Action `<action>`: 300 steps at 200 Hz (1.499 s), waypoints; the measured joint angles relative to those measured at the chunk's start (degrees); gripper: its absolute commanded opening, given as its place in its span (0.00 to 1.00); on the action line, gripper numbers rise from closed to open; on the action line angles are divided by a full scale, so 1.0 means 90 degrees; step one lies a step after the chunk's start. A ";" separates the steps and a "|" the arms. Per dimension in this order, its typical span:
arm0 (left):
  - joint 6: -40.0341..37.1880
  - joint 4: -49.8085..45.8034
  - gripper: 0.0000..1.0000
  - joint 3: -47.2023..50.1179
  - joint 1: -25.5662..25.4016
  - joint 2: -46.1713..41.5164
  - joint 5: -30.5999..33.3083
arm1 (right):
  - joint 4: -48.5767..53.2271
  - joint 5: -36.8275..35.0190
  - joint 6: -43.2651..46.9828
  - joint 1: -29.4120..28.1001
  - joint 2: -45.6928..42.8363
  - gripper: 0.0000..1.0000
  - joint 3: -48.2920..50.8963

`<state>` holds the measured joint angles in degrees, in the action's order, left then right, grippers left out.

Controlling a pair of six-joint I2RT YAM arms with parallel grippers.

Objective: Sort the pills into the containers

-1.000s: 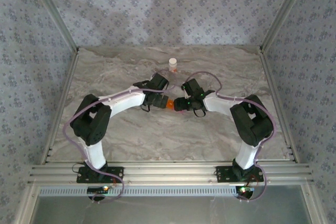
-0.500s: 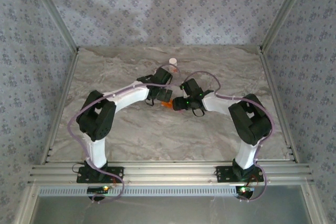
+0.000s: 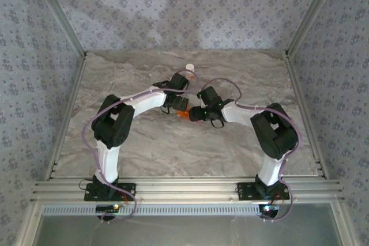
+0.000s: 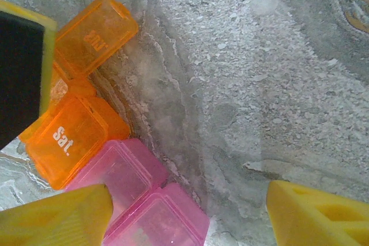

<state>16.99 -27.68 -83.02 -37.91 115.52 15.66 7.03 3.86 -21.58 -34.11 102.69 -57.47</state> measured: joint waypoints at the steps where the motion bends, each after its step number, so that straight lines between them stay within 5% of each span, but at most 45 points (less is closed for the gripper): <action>1: 0.0000 0.0000 0.98 0.0000 0.0000 0.0000 0.0000 | 0.0000 0.0000 0.0000 0.0000 0.0000 0.74 0.0000; 137: 0.0406 0.0151 0.98 0.0639 0.0005 -0.1358 -0.0578 | 0.0522 0.0041 0.0146 -0.0017 -0.0136 0.80 -0.0109; 171: 0.0522 0.0335 0.98 0.0996 0.0005 -0.1503 -0.0787 | 0.0879 0.0053 0.0180 0.0010 -0.0352 0.99 -0.0097; 259: 0.0770 0.1273 0.98 0.1537 0.0005 -0.1450 -0.1530 | 0.1319 -0.0784 -0.0308 0.0289 -0.2606 1.00 0.0906; 300: 0.0872 0.1610 0.98 0.1501 -0.0027 -0.1107 -0.1775 | 0.1392 -0.0522 -0.0702 0.0959 -0.3390 1.00 0.1443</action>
<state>24.84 -13.19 -69.52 -38.15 105.56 -0.32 19.55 -0.84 -27.90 -25.47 72.18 -44.49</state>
